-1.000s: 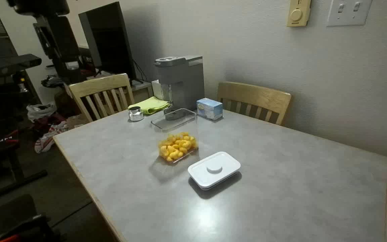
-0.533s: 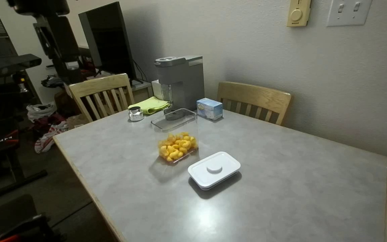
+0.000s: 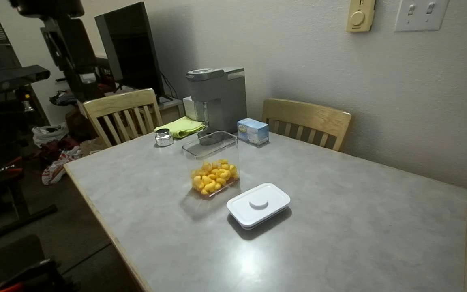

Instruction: Pick the lid on the table and put it on the storage jar

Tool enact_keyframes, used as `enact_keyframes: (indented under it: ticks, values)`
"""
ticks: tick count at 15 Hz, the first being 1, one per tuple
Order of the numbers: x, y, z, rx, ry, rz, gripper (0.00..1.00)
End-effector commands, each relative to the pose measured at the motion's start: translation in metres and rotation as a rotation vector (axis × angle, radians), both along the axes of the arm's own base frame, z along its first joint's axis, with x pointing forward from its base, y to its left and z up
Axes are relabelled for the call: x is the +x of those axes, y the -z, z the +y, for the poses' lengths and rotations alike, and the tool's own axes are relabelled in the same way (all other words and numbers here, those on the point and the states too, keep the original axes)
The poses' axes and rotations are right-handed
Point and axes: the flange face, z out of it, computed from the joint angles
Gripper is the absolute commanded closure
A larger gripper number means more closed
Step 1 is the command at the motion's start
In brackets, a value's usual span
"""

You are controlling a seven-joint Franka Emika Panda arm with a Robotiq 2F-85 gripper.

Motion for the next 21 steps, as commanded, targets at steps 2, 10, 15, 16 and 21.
enact_keyframes:
  ticks: [2, 10, 15, 16, 21]
  values:
    - [0.004, -0.007, -0.004, -0.009, -0.024, -0.064, 0.00]
    - [0.037, 0.000, -0.043, -0.057, 0.039, -0.199, 0.00]
    - [0.039, 0.003, -0.044, -0.036, 0.050, -0.203, 0.00]
    - [0.038, 0.002, -0.044, -0.036, 0.048, -0.205, 0.00]
    - [0.033, 0.001, -0.038, -0.031, 0.036, -0.202, 0.00]
